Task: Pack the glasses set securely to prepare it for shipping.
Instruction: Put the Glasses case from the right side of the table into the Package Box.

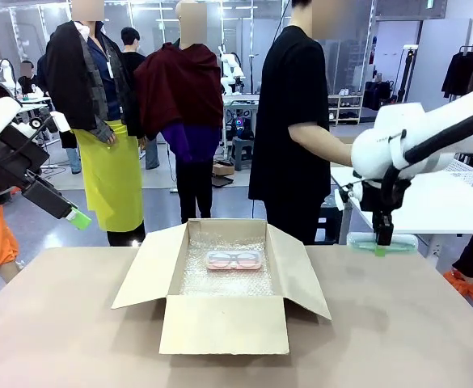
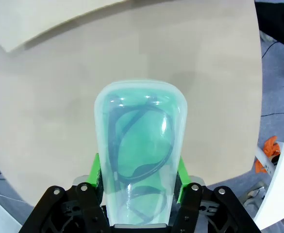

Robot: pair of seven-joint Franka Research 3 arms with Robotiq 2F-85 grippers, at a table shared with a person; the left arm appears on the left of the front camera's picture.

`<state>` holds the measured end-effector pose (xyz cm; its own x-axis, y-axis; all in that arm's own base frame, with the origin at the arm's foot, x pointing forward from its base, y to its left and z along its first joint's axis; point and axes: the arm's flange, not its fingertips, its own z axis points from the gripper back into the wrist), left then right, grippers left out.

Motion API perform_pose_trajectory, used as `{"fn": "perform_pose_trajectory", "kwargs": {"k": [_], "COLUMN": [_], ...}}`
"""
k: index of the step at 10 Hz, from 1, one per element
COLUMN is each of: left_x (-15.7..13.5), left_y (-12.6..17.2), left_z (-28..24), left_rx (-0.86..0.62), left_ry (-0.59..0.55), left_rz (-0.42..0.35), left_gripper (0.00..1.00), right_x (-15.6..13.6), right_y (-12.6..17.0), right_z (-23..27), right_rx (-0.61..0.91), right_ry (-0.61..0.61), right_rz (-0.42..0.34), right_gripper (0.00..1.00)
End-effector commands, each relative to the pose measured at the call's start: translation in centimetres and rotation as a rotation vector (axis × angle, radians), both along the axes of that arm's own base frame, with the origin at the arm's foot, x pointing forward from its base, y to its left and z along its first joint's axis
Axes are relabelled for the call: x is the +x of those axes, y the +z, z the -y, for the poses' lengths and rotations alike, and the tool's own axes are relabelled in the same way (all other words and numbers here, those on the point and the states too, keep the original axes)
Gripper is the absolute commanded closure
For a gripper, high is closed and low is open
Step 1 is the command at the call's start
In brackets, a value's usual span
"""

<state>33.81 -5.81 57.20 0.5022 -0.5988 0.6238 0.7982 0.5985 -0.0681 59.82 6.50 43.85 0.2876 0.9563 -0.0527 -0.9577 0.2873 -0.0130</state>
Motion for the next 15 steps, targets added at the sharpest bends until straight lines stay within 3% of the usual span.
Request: {"fn": "perform_pose_trajectory", "kwargs": {"k": [1,4,5,7,11,15], "left_x": [-0.1,-0.1,-0.1,-0.1,-0.1,-0.1], "left_y": [0.1,0.1,0.1,0.1,0.1,0.1], "left_z": [-0.2,-0.2,-0.2,-0.2,-0.2,-0.2], "left_rx": [-0.016,-0.016,-0.016,-0.016,-0.016,-0.016], "left_ry": [-0.019,-0.019,-0.019,-0.019,-0.019,-0.019], "left_rz": [0.0,0.0,0.0,0.0,0.0,0.0], "left_gripper": [0.0,0.0,0.0,0.0,0.0,0.0], "right_x": [-1.8,-5.4,-6.2,-7.6,-10.7,-9.1], "right_y": [1.4,4.7,5.2,5.6,4.4,0.2], "right_z": [-2.5,-8.7,-11.9,-17.6,-29.1,-34.0], "right_rx": [-0.04,0.031,0.01,0.023,0.015,0.033], "right_ry": [-0.032,0.023,0.023,0.105,0.265,0.281], "right_rz": [0.005,0.012,0.078,0.044,0.064,0.055], "right_gripper": [0.61,0.61,0.61,0.61,0.61,0.61]}}
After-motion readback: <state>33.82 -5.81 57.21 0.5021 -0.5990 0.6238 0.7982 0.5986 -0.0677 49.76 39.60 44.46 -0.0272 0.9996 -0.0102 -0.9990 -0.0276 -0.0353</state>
